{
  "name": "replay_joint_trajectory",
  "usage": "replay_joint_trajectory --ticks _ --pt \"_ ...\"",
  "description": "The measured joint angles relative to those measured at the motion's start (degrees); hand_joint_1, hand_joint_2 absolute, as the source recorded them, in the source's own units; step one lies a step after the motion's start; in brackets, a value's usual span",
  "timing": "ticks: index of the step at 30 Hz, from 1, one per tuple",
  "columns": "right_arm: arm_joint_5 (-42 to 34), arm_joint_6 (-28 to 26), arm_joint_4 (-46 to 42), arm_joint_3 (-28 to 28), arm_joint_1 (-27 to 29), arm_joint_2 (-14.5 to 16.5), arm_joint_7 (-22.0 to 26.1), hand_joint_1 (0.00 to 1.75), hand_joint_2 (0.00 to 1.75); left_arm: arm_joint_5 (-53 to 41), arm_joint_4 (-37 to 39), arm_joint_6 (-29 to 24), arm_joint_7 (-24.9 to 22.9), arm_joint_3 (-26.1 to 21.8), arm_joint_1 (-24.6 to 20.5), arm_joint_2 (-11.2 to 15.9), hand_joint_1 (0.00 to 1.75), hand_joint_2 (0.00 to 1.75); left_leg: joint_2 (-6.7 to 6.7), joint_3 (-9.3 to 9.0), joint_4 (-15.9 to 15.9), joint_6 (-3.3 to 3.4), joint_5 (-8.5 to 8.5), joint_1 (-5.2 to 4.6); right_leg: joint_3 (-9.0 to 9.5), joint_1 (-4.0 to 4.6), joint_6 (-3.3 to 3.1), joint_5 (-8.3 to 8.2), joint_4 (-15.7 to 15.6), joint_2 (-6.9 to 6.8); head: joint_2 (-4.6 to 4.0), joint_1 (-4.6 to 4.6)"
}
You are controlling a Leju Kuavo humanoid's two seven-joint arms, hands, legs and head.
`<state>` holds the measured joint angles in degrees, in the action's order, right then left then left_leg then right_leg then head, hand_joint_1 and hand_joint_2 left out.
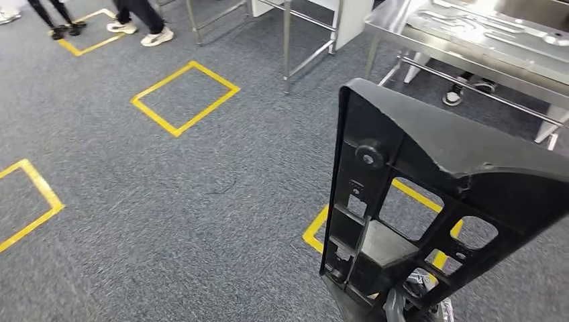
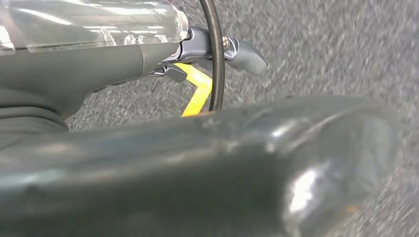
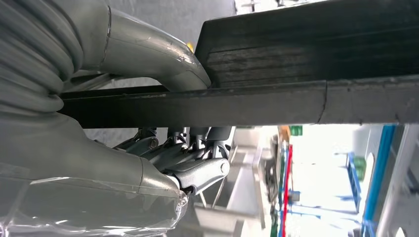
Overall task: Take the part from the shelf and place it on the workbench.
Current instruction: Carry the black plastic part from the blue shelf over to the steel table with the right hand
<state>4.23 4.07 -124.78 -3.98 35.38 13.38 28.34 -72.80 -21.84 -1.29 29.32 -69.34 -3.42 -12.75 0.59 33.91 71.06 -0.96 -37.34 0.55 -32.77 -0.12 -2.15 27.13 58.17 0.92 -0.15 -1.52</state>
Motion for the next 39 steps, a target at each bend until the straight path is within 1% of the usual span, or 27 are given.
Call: replay_joint_trajectory --ticks 1,2,3,4,6,8,10,12,14,16,17,18,19,21,23,25,26,28,29,30,31,32,33,34,36,38,39 --pt "0.0 0.0 0.0 0.0 0.0 0.0 0.0 1.75 1.75 0.0 0.0 0.0 0.0 0.0 0.1 0.0 0.0 0.0 -0.16 1.38 2.3 -0.09 -0.29 0.05 0.0 -0.01 -0.02 0.06 0.1 0.92 0.0 0.0" --pt "0.0 0.0 0.0 0.0 0.0 0.0 -0.1 1.75 1.75 0.0 0.0 0.0 0.0 0.0 0.2 0.0 0.0 0.0 -0.21 1.89 2.5 -0.14 0.64 0.1 0.01 -0.03 0.02 0.14 0.3 1.87 0.0 0.0" --pt "0.0 0.0 0.0 0.0 0.0 0.0 -0.1 1.75 1.75 0.0 0.0 0.0 0.0 0.0 0.2 0.0 0.0 0.0 -0.42 1.42 0.6 -0.15 2.57 0.16 0.05 -0.07 0.13 0.27 0.5 2.81 0.0 0.0" --pt "0.0 0.0 0.0 0.0 0.0 0.0 -0.1 1.75 1.75 0.0 0.0 0.0 0.0 0.0 0.2 0.0 0.0 0.0 -1.1 0.2 -2.9 -0.12 5.02 0.27 0.08 -0.13 0.3 0.43 0.8 3.66 0.0 -0.01" --pt "0.0 0.0 0.0 -0.1 0.0 0.0 -0.2 1.75 1.75 0.0 0.0 0.0 0.0 0.0 0.2 0.0 0.0 0.0 -4.0 -2.11 -9.2 0.1 7.79 0.51 -0.19 -0.15 0.83 0.73 1.4 5.17 0.0 0.01" --pt "0.1 -0.2 0.0 -0.1 0.0 -0.1 -0.3 1.75 1.75 0.0 0.0 0.0 0.0 -0.1 0.3 0.0 0.0 0.0 -5.53 -2.84 -11.3 0.51 7.87 0.47 -0.7 -0.27 1.55 0.68 1.6 6.52 0.0 0.01" --pt "0.2 -0.4 0.0 -0.2 0.2 -0.2 -0.5 1.75 1.75 0.0 -0.1 0.1 0.0 0.0 0.2 0.0 0.0 0.0 -4.26 -3.06 -11.8 1.21 8.21 0.48 -1.03 -0.41 2.29 0.41 1.5 7.27 0.0 0.0" --pt "0.2 -0.6 0.0 -0.2 0.3 -0.3 -0.6 1.75 1.75 0.0 -0.3 0.1 0.0 0.0 0.1 -0.2 0.0 0.0 -2.76 -3.34 -12.5 2.01 8.65 0.71 -1.94 -0.22 2.79 1.56 3.2 4.54 0.0 0.03" --pt "0.3 -0.8 0.0 -0.2 0.2 -0.5 -0.6 1.75 1.75 0.0 -0.4 0.1 0.0 -0.1 0.3 -0.2 0.0 0.0 -1.05 -3.47 -12.8 2.44 8.75 0.66 -4.82 -0.2 3.17 4.85 9.1 0.74 0.0 0.05" --pt "0.3 -0.9 0.0 -0.2 0.2 -0.7 -0.7 1.75 1.75 0.0 -0.4 0.1 0.0 -0.1 0.4 -0.2 0.0 0.0 0.83 -3.52 -12.8 2.51 8.56 0.53 -8.0 -0.48 3.53 7.2 15.2 -0.4 0.0 0.04" --pt "0.3 -0.9 0.0 -0.2 0.2 -0.8 -0.7 1.75 1.75 0.0 -0.4 0.1 0.0 -0.1 0.5 -0.2 0.0 0.0 1.71 -3.6 -12.8 2.49 8.43 0.51 -8.45 -0.59 3.64 6.94 16.0 -0.6 0.0 0.04" --pt "0.3 -0.9 0.0 -0.2 0.3 -0.8 -0.7 1.75 1.75 0.0 -0.4 0.1 0.0 -0.1 0.4 -0.2 0.0 0.0 2.52 -3.76 -12.8 2.41 8.28 0.51 -7.74 -0.65 3.66 5.66 14.6 -0.85 0.0 0.04" --pt "0.3 -0.9 0.0 -0.2 0.3 -0.9 -0.7 1.75 1.75 0.0 -0.4 0.1 0.0 -0.1 0.4 -0.2 0.0 0.0 3.26 -4.02 -12.8 2.3 8.1 0.51 -5.94 -0.65 3.57 3.7 11.3 -1.43 0.0 0.04" --pt "0.4 -1.0 0.0 -0.3 0.2 -1.0 -0.8 1.75 1.75 0.0 -0.4 0.1 0.0 -0.1 0.3 -0.3 0.0 0.0 4.55 -4.58 -12.8 1.86 7.63 0.37 -1.88 -0.28 3.04 0.94 3.9 -3.8 0.0 0.03" --pt "0.5 -1.1 0.0 -0.5 0.2 -1.1 -0.8 1.75 1.75 0.0 -0.4 0.1 0.0 -0.1 0.2 -0.3 0.0 0.0 5.6 -5.05 -13.0 1.23 7.25 0.19 -0.31 0.22 2.45 0.58 0.9 -4.87 0.0 0.03" --pt "0.6 -1.2 -0.1 -0.5 0.3 -1.2 -0.8 1.75 1.75 -0.1 -0.4 0.1 0.0 0.0 -0.1 -0.3 0.0 0.0 6.51 -5.66 -13.3 0.61 6.97 0.16 -0.26 0.16 1.89 0.47 0.6 -3.53 0.0 0.02" --pt "0.6 -1.2 -0.1 -0.6 0.4 -1.2 -0.8 1.75 1.75 -0.1 -0.4 0.1 0.0 0.0 -0.2 -0.3 0.0 0.0 5.99 -5.88 -13.0 0.32 6.6 0.22 -0.09 -0.03 1.57 0.33 0.2 -2.92 0.0 0.03" --pt "0.6 -1.3 -0.1 -0.8 0.3 -1.3 -0.9 1.75 1.75 -0.1 -0.4 0.1 0.0 0.0 -0.2 -0.3 0.0 0.0 3.14 -4.68 -9.6 -0.07 4.21 0.38 0.32 -0.47 0.89 -0.02 -0.4 -1.68 0.0 0.02" --pt "0.6 -1.3 -0.1 -1.0 0.3 -1.3 -0.9 1.75 1.75 -0.2 -0.4 0.1 0.0 0.0 -0.1 -0.3 0.0 0.0 1.43 -3.19 -6.2 -0.16 2.43 0.44 0.39 -0.44 0.7 -0.04 -0.5 -1.09 0.0 0.02" --pt "0.7 -1.3 -0.1 -1.1 0.2 -1.3 -0.9 1.75 1.75 -0.2 -0.4 0.1 0.0 0.0 0.0 -0.3 0.0 0.0 0.48 -1.23 -2.3 -0.24 0.69 0.46 0.41 -0.41 0.54 -0.03 -0.5 -0.35 0.0 0.02" --pt "0.7 -1.3 -0.1 -1.2 0.2 -1.3 -0.9 1.75 1.75 -0.2 -0.4 0.1 0.0 0.0 0.2 -0.3 0.0 0.0 0.07 0.55 0.9 -0.31 -0.28 0.46 0.43 -0.37 0.48 0.02 -0.4 0.47 0.0 0.02" --pt "0.7 -1.3 -0.1 -1.3 0.2 -1.3 -1.0 1.75 1.75 -0.3 -0.4 0.1 0.0 0.0 0.3 -0.3 0.0 0.0 -0.1 1.67 2.5 -0.35 -0.11 0.47 0.49 -0.34 0.46 0.07 -0.3 1.36 0.0 0.02" --pt "0.8 -1.3 -0.1 -1.3 0.2 -1.3 -1.0 1.75 1.75 -0.3 -0.4 0.1 0.0 0.0 0.4 -0.3 0.0 0.0 -0.23 1.85 1.9 -0.32 1.28 0.47 0.56 -0.32 0.5 0.16 -0.2 2.28 0.0 0.01" --pt "0.8 -1.3 -0.1 -1.4 0.2 -1.4 -1.0 1.75 1.75 -0.3 -0.4 0.1 0.0 0.0 0.4 -0.3 0.0 0.0 -0.55 1.05 -0.8 -0.22 3.57 0.48 0.65 -0.32 0.58 0.28 0.0 3.18 0.0 0.01" --pt "0.8 -1.4 -0.1 -1.4 0.2 -1.4 -1.1 1.75 1.75 -0.3 -0.4 0.1 0.0 0.0 0.4 -0.2 0.0 0.0 -2.93 -1.58 -8.2 0.16 7.55 0.6 0.6 -0.3 0.94 0.65 0.6 4.77 0.0 0.02" --pt "0.8 -1.4 -0.1 -1.5 0.1 -1.4 -1.2 1.75 1.75 -0.3 -0.4 0.1 0.0 -0.1 0.4 -0.1 0.0 0.0 -4.88 -2.89 -11.8 0.51 8.47 0.57 0.17 -0.41 1.6 0.78 0.9 6.17 0.0 0.02" --pt "0.8 -1.4 -0.1 -1.5 0.1 -1.5 -1.3 1.75 1.75 -0.4 -0.4 0.1 0.0 -0.1 0.3 0.0 0.0 0.0 -4.84 -3.05 -12.1 0.69 8.29 0.45 -0.08 -0.48 2.01 0.71 1.0 6.82 0.0 0.02"
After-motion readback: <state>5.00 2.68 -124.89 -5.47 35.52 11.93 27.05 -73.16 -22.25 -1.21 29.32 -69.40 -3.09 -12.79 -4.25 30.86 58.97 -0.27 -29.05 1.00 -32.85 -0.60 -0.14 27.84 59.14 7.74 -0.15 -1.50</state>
